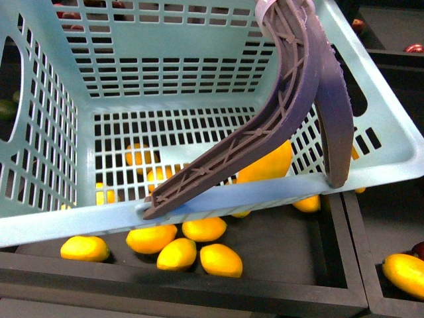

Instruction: Pick mango and avocado into basket

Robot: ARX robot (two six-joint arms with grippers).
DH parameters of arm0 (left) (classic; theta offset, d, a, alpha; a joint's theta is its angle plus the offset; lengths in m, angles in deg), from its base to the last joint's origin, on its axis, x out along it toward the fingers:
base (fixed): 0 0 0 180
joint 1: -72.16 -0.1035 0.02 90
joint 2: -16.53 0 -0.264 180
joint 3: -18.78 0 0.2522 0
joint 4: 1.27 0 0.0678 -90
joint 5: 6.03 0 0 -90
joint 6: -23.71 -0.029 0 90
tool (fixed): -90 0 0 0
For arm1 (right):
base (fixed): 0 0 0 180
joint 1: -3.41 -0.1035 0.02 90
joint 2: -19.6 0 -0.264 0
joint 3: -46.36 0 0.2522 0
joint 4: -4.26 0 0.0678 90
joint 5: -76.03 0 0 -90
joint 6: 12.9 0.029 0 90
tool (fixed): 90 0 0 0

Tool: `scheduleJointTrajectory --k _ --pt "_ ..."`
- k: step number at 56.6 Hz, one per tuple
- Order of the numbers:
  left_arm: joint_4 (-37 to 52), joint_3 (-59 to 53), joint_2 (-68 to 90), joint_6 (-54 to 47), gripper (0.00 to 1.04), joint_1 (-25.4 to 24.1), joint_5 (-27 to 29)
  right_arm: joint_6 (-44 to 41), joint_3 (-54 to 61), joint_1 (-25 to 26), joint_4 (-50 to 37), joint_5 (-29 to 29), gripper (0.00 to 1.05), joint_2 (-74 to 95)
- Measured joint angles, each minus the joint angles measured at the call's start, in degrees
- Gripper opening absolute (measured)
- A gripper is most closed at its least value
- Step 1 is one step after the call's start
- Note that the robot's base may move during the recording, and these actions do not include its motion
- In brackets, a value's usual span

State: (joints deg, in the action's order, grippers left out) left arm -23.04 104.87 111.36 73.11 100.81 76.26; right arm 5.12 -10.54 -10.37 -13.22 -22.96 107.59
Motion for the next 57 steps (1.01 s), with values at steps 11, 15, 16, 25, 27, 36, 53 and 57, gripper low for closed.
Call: scheduleJointTrajectory --k 11,15,16,25,27,36,53,57 --pt "0.0 0.0 0.0 0.0 0.06 -0.2 0.0 -13.9 13.3 4.3 -19.6 -1.0 0.58 -8.0" --pt "0.0 0.0 0.0 0.0 0.06 -0.1 0.0 -15.5 16.7 4.9 -20.5 0.1 0.47 -10.2" --pt "0.0 0.0 0.0 0.0 0.06 0.0 -0.1 -15.8 17.2 5.0 -20.6 0.3 0.45 -10.6" --pt "0.0 0.0 0.0 0.2 0.06 0.3 -0.8 -17.2 23.8 6.6 -21.2 2.1 0.21 -15.2" --pt "0.0 0.0 0.0 0.2 0.06 0.2 -0.8 -17.4 24.9 6.9 -21.2 2.4 0.16 -16.3" --pt "0.0 0.0 0.0 0.1 0.06 0.0 0.0 -17.8 29.7 8.4 -20.9 3.7 0.02 -22.1" --pt "0.0 0.0 0.0 0.1 0.06 0.0 -0.2 -17.8 35.9 13.4 -16.4 8.6 0.02 -32.6" --pt "0.0 0.0 0.0 0.1 0.06 0.0 -0.2 -17.8 36.9 13.6 -15.1 8.7 0.02 -34.9"
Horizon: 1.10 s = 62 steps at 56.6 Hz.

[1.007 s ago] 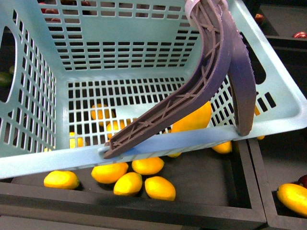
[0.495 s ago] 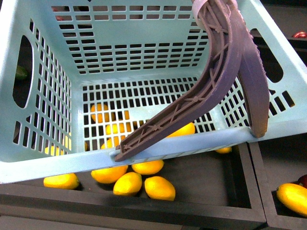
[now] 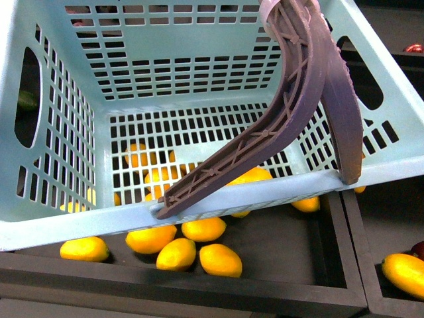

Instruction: Pick mango and avocado into basket

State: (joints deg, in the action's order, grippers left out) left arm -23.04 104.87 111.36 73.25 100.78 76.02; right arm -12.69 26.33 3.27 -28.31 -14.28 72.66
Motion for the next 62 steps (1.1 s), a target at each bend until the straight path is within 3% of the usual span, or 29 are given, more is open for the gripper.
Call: scheduleJointTrajectory --k 12,29,62 --pt "0.0 0.0 0.0 0.0 0.06 0.0 0.0 0.0 3.9 0.0 0.6 0.2 0.02 -4.8" --pt "0.0 0.0 0.0 0.0 0.06 0.0 0.0 0.0 5.4 0.0 12.7 0.2 0.02 -18.6" --pt "0.0 0.0 0.0 0.0 0.06 0.0 0.0 0.0 5.7 0.0 28.2 0.2 0.02 -35.1"
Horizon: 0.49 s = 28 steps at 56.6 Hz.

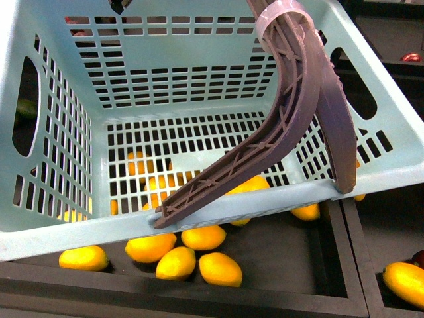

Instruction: Pick mango and avocado into basket

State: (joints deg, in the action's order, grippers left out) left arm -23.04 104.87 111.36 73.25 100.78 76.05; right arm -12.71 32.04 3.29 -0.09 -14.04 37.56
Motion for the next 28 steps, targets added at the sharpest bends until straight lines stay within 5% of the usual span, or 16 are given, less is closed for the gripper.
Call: scheduleJointTrajectory --k 24,28 --pt "0.0 0.0 0.0 0.0 0.06 0.0 0.0 0.0 0.0 0.0 7.9 0.0 0.02 -7.9" --pt "0.0 0.0 0.0 0.0 0.06 0.0 0.0 0.0 0.0 0.0 15.4 0.2 0.02 -13.6"
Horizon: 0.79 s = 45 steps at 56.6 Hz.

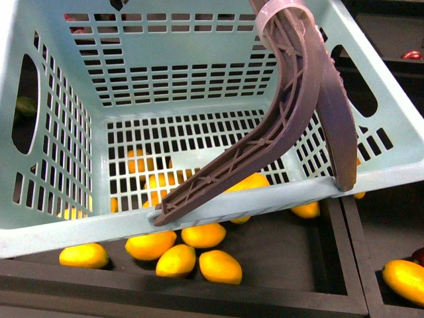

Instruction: Pick mango and avocado into basket

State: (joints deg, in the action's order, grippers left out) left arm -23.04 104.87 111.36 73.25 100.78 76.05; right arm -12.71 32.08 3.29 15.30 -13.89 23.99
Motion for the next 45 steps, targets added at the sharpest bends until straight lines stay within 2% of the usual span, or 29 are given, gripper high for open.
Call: scheduleJointTrajectory --k 3,31,45 --pt "0.0 0.0 0.0 0.0 0.06 0.0 0.0 0.0 0.1 0.0 2.3 0.0 0.02 -2.8" --pt "0.0 0.0 0.0 0.0 0.06 0.0 0.0 -0.1 0.0 0.0 2.6 0.0 0.03 -4.1" --pt "0.0 0.0 0.0 0.0 0.06 0.0 0.0 -0.1 0.0 0.0 2.6 0.0 0.43 -4.1"
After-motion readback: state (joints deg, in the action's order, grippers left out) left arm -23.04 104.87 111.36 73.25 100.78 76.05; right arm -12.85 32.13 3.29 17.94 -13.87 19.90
